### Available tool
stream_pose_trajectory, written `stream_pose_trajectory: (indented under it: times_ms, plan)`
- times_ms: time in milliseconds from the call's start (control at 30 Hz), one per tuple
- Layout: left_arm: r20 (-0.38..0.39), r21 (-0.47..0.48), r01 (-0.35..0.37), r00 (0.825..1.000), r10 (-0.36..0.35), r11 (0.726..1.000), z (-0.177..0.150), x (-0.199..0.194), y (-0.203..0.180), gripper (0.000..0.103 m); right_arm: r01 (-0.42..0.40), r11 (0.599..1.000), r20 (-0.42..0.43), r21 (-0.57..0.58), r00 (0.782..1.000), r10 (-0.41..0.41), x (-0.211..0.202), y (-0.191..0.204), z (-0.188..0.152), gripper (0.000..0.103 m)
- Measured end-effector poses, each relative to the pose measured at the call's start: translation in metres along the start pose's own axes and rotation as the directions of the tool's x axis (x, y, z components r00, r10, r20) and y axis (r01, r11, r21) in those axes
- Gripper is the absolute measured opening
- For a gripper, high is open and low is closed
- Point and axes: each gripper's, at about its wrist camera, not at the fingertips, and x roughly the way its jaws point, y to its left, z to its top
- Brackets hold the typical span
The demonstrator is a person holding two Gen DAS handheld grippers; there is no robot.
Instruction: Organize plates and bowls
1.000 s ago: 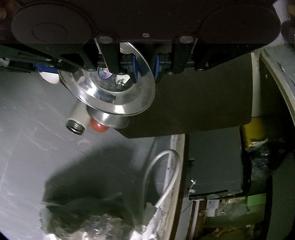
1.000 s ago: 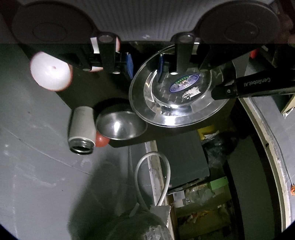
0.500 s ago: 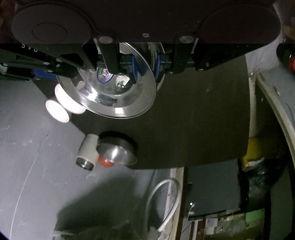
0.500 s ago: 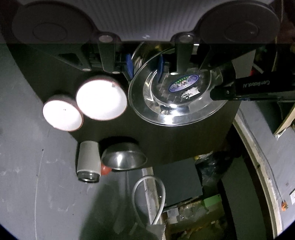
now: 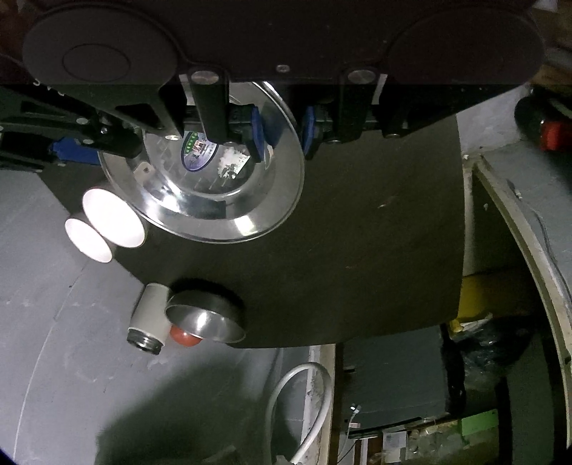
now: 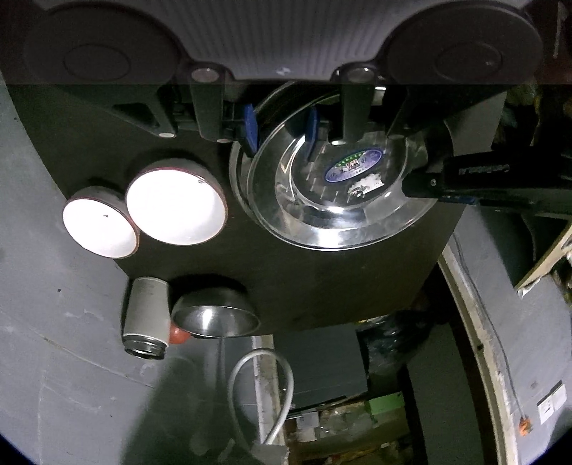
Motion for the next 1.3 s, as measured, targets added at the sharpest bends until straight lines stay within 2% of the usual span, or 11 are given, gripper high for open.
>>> stream_pose_trajectory:
  times_ms: [700,1300]
  plan:
    - [-0.020,0.053,-0.046,0.999,0.047,0.998,-0.006,0.013,-0.012,0.029,0.061,0.991,0.002,-0.120,0.998,-0.061,0.001,0.012,-0.004,0.033]
    - [-0.029,0.069,-0.042,0.999,0.044,0.997,-0.004,0.018,-0.013,0.030,0.095,0.980,-0.008,-0.174,0.995,-0.097,0.001,0.022,-0.004,0.036]
